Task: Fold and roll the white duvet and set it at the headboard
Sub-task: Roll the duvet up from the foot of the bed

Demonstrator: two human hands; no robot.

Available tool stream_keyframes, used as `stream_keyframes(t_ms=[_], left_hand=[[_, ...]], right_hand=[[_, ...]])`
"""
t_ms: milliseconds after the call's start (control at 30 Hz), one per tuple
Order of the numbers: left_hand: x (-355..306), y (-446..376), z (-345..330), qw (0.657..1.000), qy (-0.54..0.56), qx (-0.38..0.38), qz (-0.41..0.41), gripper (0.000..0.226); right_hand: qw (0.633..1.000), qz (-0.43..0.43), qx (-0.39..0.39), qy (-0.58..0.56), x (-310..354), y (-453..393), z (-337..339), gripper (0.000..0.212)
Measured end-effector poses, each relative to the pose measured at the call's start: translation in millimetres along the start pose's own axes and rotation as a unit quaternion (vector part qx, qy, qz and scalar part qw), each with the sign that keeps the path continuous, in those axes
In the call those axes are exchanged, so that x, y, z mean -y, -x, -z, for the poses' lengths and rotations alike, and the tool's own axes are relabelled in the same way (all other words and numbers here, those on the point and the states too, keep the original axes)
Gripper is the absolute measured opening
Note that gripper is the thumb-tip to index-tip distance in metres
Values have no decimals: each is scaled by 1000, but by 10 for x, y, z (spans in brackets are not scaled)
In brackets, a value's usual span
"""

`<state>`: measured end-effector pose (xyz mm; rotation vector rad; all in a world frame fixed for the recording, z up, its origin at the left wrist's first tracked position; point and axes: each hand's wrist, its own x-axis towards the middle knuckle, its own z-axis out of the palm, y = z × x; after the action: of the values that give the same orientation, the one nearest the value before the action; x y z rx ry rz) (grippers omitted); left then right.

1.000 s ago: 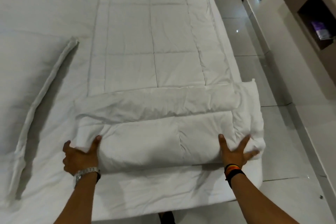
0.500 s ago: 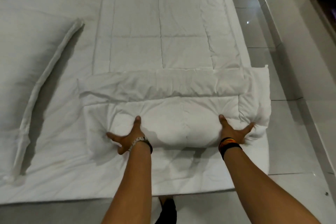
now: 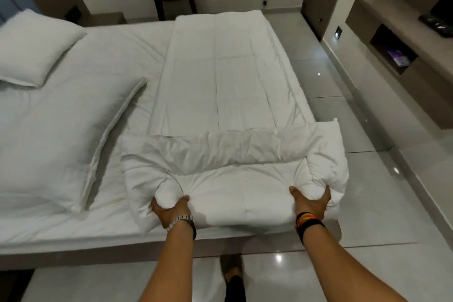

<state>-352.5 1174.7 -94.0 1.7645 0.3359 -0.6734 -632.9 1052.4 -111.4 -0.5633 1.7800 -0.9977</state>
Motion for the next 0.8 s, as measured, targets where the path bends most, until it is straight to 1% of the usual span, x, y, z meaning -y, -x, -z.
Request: stream_keyframes(t_ms=[133,200,267,333,433,500,533,567,633,667,733,767,800], left_hand=[[458,668,653,999,-19,-3,47,100],[682,856,956,996,-37,4,81,110],[707,994,1132,993,-44,5,109,122],[509,1052,1140,994,-38,-14,105,119],[-47,1028,898,999,-29,-20,33,109],[-476,890,583,999,-17,-13,-26,104],[-681,804,414,998,-3,-1,-68,102],[-882,684,222,992,16,18,-123,100],[-1242,389,-168,970,40,67,-231,96],[-1395,238,-343,961,37,84,-262,94],[-1541,-72,-630,953,12,88,-291,90],[-1536,-242,-759,955,-11,73,-288,87],[-1454,-407,-866,960,-52,47,-271,86]], right_hand=[[999,-22,-17,33,-306,503,860,114],[997,-41,-31,57,-500,749,1188,117],[994,-61,-44,76,-527,927,1320,119],[993,-67,-45,83,-309,1029,1228,118],[996,-7,-36,75,217,992,840,108],[995,63,-17,70,687,827,452,101],[992,101,3,70,954,741,245,99],[987,144,27,63,1234,632,12,99],[971,226,71,44,1729,410,-440,92],[962,255,88,51,1906,305,-632,87],[951,284,80,91,1978,24,-894,80],[951,278,62,123,1900,-136,-1010,78],[953,255,35,158,1727,-286,-1099,78]])
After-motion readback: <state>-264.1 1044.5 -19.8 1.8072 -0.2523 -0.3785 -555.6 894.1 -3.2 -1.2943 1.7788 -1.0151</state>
